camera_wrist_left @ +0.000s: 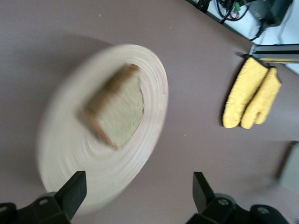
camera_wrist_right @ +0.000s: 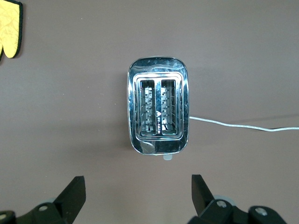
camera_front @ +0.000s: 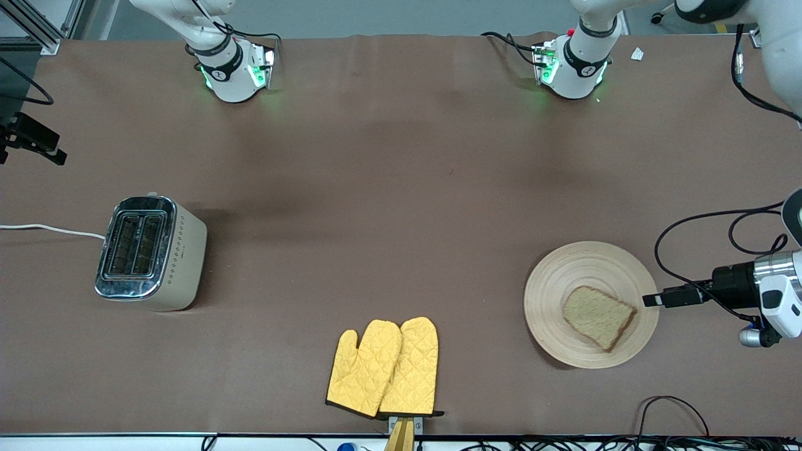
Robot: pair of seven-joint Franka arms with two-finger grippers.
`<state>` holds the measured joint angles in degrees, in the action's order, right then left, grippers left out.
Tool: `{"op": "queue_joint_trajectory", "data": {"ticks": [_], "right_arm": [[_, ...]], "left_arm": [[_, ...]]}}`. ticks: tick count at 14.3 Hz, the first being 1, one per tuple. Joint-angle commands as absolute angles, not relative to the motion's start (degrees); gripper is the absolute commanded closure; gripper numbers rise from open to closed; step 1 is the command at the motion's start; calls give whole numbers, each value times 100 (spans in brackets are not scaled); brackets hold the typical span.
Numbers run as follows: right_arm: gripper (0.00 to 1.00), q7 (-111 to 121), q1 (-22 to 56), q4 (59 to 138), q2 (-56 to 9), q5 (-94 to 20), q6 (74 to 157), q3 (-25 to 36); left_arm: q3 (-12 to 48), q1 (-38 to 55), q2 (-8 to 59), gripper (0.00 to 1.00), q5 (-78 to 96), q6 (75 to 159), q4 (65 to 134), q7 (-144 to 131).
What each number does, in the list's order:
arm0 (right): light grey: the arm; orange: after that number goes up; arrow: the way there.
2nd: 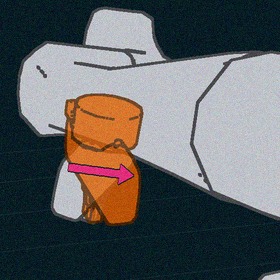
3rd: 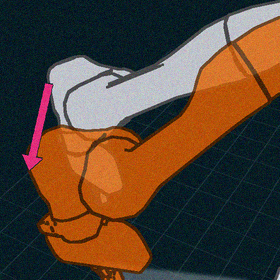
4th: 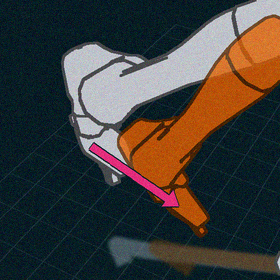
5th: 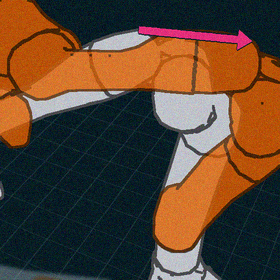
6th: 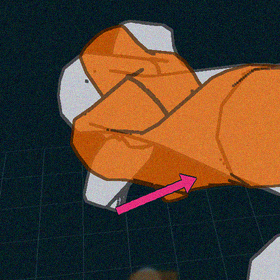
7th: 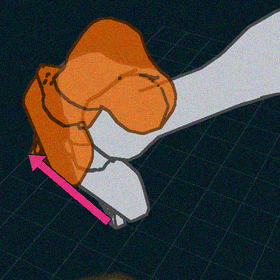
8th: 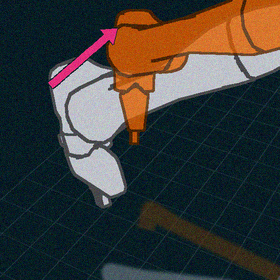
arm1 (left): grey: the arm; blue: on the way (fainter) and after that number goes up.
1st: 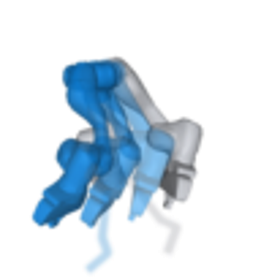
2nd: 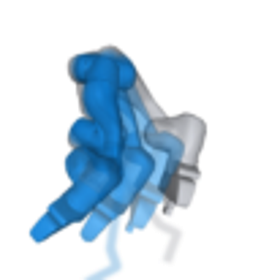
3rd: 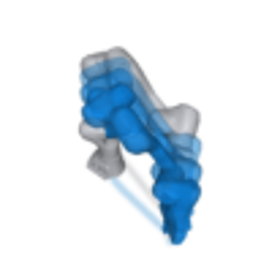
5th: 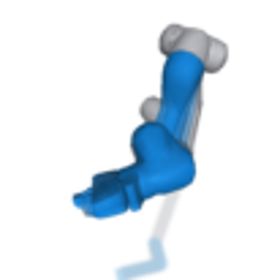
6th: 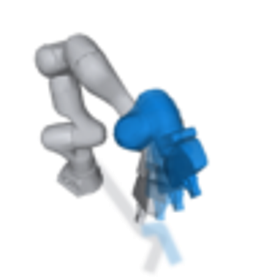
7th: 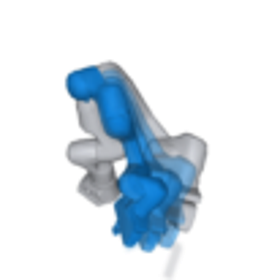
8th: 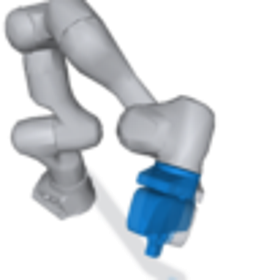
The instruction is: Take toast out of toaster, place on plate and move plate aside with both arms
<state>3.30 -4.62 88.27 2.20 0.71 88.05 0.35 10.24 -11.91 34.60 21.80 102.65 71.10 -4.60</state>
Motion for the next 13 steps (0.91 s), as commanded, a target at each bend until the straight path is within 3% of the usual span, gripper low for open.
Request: {"op": "queue_joint_trajectory", "data": {"ticks": [1, 5, 13], "right_arm": [[0, 343, -492, 8736, 176, 62, 8728, 0], [0, 334, -492, 8736, 176, 53, 8728, 0], [0, 360, -501, 8736, 185, 62, 8728, 0]], "left_arm": [[984, -775, 2867, 0, 1269, 10292, 7295, -1131], [984, -255, 2321, 0, 370, 9906, 7365, -1477], [1002, -123, 1987, 0, 264, 9547, 7365, -1389]]}}
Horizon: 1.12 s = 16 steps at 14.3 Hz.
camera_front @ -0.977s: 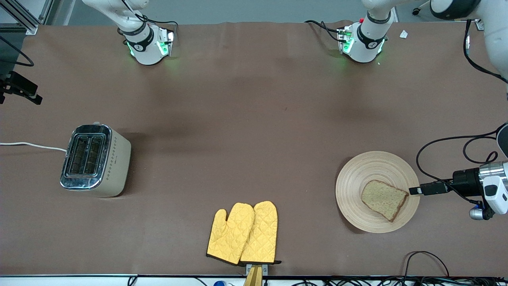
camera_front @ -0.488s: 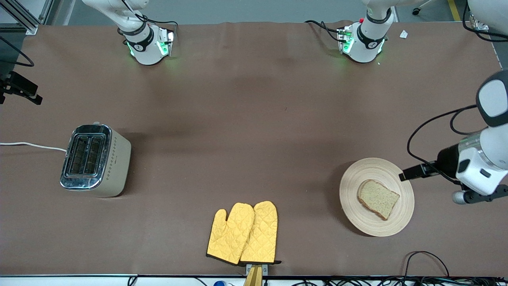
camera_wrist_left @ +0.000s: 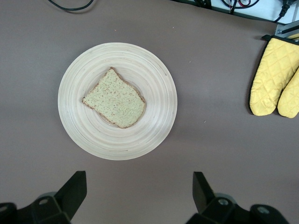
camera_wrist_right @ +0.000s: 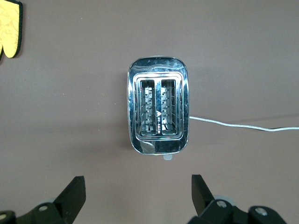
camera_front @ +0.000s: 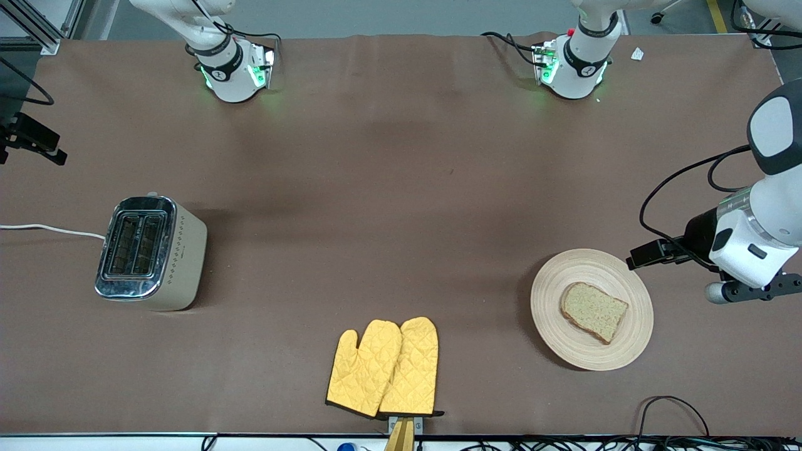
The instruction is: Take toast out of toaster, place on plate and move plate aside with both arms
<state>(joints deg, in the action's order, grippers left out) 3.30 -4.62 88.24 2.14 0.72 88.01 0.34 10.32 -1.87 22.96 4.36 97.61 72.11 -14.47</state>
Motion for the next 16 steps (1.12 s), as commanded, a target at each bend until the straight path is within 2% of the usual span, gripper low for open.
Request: {"op": "queue_joint_trajectory", "data": {"ticks": [1, 5, 9, 13, 16], "right_arm": [[0, 352, -501, 8736, 176, 62, 8728, -9], [0, 352, -510, 8736, 176, 53, 8728, 0], [0, 334, -519, 8745, 176, 53, 8719, 0], [0, 361, -545, 8719, 176, 35, 8727, 9], [0, 351, -501, 8701, 185, 44, 8728, 0]], "left_arm": [[1002, -45, 1908, 0, 142, 9484, 7365, -1354], [810, 175, 1285, 0, -176, 9475, 7768, -881], [-25, 773, 319, 0, -307, 9475, 8734, -124], [-44, 773, -649, 0, -308, 9527, 9868, -97], [-9, 756, -738, 0, -299, 9326, 9888, -97]]}}
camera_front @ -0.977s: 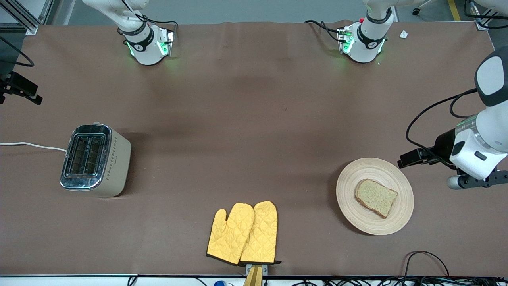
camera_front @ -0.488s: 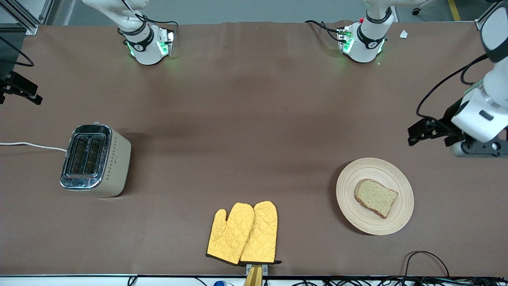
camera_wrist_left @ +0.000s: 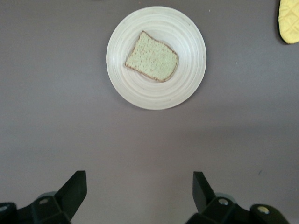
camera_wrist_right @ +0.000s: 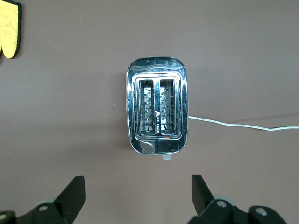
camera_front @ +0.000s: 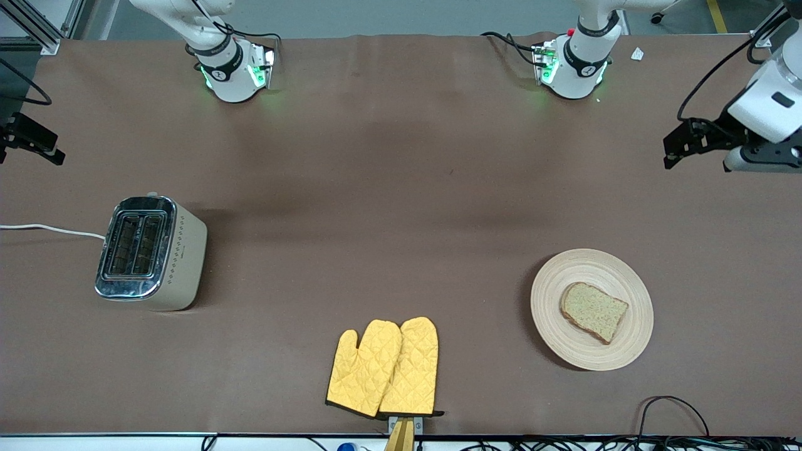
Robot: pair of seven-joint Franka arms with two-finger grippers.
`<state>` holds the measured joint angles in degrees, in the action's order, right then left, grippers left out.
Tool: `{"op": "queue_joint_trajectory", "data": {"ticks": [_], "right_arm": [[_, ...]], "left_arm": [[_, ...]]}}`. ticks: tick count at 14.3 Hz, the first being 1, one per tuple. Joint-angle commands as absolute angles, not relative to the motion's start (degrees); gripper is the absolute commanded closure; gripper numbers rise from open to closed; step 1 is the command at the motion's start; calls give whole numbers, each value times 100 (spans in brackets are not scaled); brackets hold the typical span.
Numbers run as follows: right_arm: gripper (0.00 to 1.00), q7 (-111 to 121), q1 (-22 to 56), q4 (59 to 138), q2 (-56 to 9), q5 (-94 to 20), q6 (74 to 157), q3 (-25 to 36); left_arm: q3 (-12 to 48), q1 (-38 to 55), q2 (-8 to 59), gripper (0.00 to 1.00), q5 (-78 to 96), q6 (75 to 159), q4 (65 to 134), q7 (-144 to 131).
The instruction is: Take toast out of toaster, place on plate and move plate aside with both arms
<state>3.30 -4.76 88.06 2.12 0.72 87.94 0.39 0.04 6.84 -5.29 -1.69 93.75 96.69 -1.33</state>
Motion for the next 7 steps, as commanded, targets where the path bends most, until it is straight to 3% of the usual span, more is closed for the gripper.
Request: {"op": "queue_joint_trajectory", "data": {"ticks": [1, 7], "right_arm": [[0, 360, -492, 8701, 176, 44, 8728, 0], [0, 352, -554, 8736, 176, 44, 8719, 9]], "left_arm": [[-9, 747, -703, 0, -290, 9221, 9748, -79], [-9, 730, -528, 0, -97, 9106, 9334, -106]]}}
